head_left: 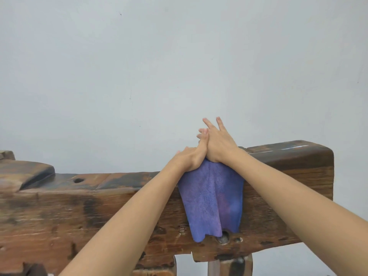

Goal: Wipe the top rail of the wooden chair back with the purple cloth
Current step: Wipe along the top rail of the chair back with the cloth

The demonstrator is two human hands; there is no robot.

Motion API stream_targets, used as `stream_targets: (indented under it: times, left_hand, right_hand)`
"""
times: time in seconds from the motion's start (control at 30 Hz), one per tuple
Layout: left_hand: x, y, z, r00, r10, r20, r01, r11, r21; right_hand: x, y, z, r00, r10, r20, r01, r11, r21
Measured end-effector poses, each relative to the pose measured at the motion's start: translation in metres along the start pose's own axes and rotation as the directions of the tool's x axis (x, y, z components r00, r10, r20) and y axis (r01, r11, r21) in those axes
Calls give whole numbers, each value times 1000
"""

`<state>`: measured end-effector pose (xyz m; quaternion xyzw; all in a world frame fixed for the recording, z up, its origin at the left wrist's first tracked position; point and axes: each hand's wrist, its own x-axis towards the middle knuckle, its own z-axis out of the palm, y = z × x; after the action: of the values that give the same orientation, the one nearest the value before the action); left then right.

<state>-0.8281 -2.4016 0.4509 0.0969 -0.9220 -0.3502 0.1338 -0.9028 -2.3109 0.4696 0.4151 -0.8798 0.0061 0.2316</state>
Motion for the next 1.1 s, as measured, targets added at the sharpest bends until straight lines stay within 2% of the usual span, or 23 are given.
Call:
stream_targets:
  times: [0.03,0.1,0.17,0.2,0.33,0.4,0.5,0.6,0.73,0.87,0.97,1.1]
  left_hand:
    - [-3,2,-1,1000,-5,-7,5,1000,11]
    - [-13,1,-1,999,-44,11,43,997,61]
    - [-23,-3,0,999,-11,33,7,993,120]
    - [-28,-5,0,999,39,34,-43,988,149]
    - [-50,-10,2,979,200,40,-203,942,267]
    - [-56,-12,4,973,220,69,-230,922,310]
    - [-56,-12,7,981,188,51,-193,905,379]
    - [-46,-9,11,990,139,-32,-118,926,358]
    - [-29,4,14,997,81,5,-79,951,298]
    - [-12,17,14,998,-2,70,-15,971,237]
    - [-8,22,15,995,-41,91,20,975,221]
    - [-15,24,13,998,-52,21,46,970,239]
  right_hand:
    - [-2,-1,-3,999,-31,23,30,998,58]
    - [-17,-3,-14,976,-49,213,-6,968,252]
    - [-34,-2,-19,944,-53,327,-43,959,279]
    - [-43,-2,-21,946,-52,321,-31,968,250]
    - [-73,-5,-17,991,10,135,-28,991,133]
    - [-84,-2,-12,995,37,93,-47,993,107]
    - [-90,2,-8,992,93,80,-100,991,83]
    - [-78,7,-7,985,134,108,-145,985,99]
    - [-54,21,-12,965,119,232,-148,983,111]
    - [-37,27,-20,930,35,367,-123,968,218]
    - [-32,29,-19,923,23,385,-136,953,270]
    - [-35,27,-23,930,4,367,-112,956,272]
